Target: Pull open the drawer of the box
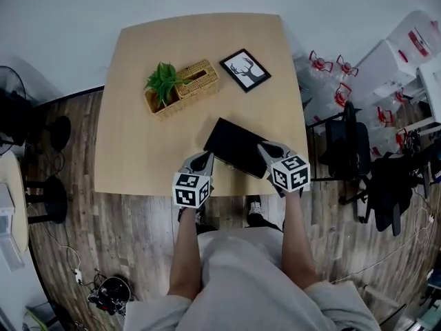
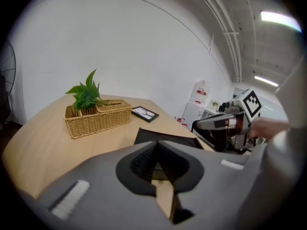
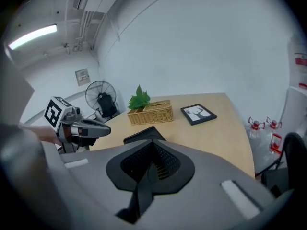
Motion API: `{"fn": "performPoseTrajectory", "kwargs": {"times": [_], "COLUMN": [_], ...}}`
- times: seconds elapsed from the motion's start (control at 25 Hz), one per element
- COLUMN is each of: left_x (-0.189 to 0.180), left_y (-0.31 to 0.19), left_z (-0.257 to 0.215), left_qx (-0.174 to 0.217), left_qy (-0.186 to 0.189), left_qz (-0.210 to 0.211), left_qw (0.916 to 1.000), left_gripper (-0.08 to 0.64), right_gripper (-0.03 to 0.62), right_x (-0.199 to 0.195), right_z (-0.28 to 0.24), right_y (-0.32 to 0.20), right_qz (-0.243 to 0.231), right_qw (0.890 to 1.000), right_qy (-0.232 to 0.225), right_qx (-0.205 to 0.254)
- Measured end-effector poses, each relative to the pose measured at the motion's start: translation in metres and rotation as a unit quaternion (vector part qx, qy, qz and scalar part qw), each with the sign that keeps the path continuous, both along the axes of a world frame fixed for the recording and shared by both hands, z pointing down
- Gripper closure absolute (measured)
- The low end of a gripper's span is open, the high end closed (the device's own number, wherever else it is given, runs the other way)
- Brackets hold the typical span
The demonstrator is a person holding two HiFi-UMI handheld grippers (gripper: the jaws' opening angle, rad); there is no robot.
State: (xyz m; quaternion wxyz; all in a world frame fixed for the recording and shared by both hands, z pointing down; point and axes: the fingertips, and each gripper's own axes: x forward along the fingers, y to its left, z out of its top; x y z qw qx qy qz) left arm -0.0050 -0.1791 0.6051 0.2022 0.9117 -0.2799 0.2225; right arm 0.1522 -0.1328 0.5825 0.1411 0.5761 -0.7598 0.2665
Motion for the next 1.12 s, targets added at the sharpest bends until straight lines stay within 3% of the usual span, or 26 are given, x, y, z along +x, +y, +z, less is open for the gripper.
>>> {"fn": "performPoseTrajectory", "kwargs": {"times": [0.2,0.36,0.48,0.72,0.84,1.12], "left_x": [0.010,0.013,0.010,0.006,0.007,0.013], "left_y": [0.025,0.045,0.051,0.062,0.066,0.071], "left_z": [0.040,0.059,0.067,0.077,0.080,0.092], "left_qx": [-0.013,-0.017,-0.010,-0.013,-0.009,-0.026], "left_qy": [-0.017,-0.040,-0.058,-0.081,-0.081,-0.079], "left_qz": [-0.036,-0.045,-0.057,-0.075,-0.083,-0.071], "left_qw": [0.9991,0.9980,0.9967,0.9937,0.9932,0.9940], "left_gripper": [0.506,0.506,0.506,0.506,0.506,0.506], "right_gripper": [0.591,0.591,0.591,0.591,0.591,0.591], "right_x": [-0.009,-0.027,-0.041,-0.052,-0.052,-0.055], "right_z": [0.021,0.039,0.059,0.086,0.092,0.096], "right_y": [-0.019,-0.028,-0.031,-0.036,-0.038,-0.036], "right_qz": [-0.100,-0.171,-0.227,-0.334,-0.356,-0.362], "right_qw": [0.995,0.983,0.968,0.926,0.915,0.913], "right_qy": [0.020,0.048,0.081,0.147,0.154,0.166], "right_qx": [-0.025,-0.046,-0.063,-0.098,-0.111,-0.084]}}
